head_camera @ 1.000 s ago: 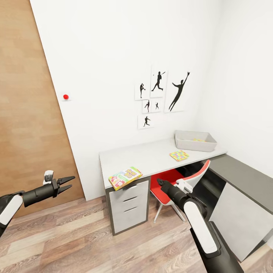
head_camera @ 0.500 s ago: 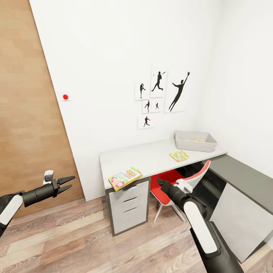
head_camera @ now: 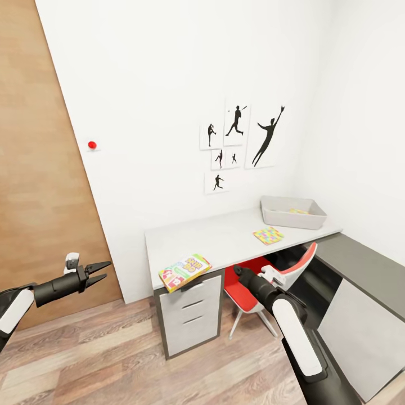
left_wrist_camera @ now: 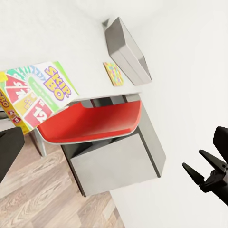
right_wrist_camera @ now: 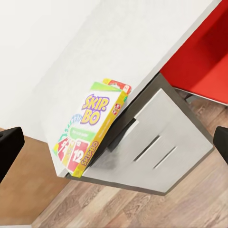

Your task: Put all the toys in the child's room - the three board games (two on the bed and one on the table), the two jigsaw puzzles on the table, and the tennis ball on the table - inside the toy box on the table in the child's room.

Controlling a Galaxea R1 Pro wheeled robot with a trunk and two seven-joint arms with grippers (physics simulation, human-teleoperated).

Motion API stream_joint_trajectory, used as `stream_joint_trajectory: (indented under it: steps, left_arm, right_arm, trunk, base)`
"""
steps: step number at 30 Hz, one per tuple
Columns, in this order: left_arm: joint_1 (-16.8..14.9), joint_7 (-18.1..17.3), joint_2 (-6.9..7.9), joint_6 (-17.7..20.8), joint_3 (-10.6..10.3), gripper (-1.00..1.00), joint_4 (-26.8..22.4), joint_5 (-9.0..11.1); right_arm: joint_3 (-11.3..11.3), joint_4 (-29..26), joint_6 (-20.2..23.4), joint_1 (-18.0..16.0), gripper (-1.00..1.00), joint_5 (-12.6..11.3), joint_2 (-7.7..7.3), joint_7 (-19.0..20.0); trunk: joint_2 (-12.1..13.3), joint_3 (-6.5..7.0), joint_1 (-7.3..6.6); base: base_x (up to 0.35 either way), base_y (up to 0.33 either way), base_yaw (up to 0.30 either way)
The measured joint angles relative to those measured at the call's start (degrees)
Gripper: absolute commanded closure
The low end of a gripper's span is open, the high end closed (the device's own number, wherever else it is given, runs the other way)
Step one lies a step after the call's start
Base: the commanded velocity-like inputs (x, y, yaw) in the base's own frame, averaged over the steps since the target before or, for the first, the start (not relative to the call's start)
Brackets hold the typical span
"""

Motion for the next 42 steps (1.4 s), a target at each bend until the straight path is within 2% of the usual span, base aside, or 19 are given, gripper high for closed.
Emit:
stream_joint_trajectory:
  steps: [31,33,42]
  left_arm:
    - [0.00,0.00,0.00,0.37,0.00,-1.00,0.45,0.08]
    - [0.00,0.00,0.00,0.41,0.03,-1.00,1.02,0.08]
    - [-0.40,0.18,0.09,3.01,0.38,-1.00,10.64,0.21]
  right_arm:
    - [0.17,-0.06,0.00,0.00,-1.00,0.05,-0.02,0.00]
    - [0.17,-0.07,0.00,0.01,-1.00,0.05,0.04,0.00]
    - [0.17,-0.37,0.00,-0.04,-1.00,0.13,-0.17,0.00]
  trunk:
    - [0.00,0.00,0.00]
    - [0.00,0.00,0.00]
    - [0.00,0.00,0.00]
  base:
    - [0.061,-0.058,0.000]
    - [0.001,-0.001,0.000]
    - [0.000,0.000,0.000]
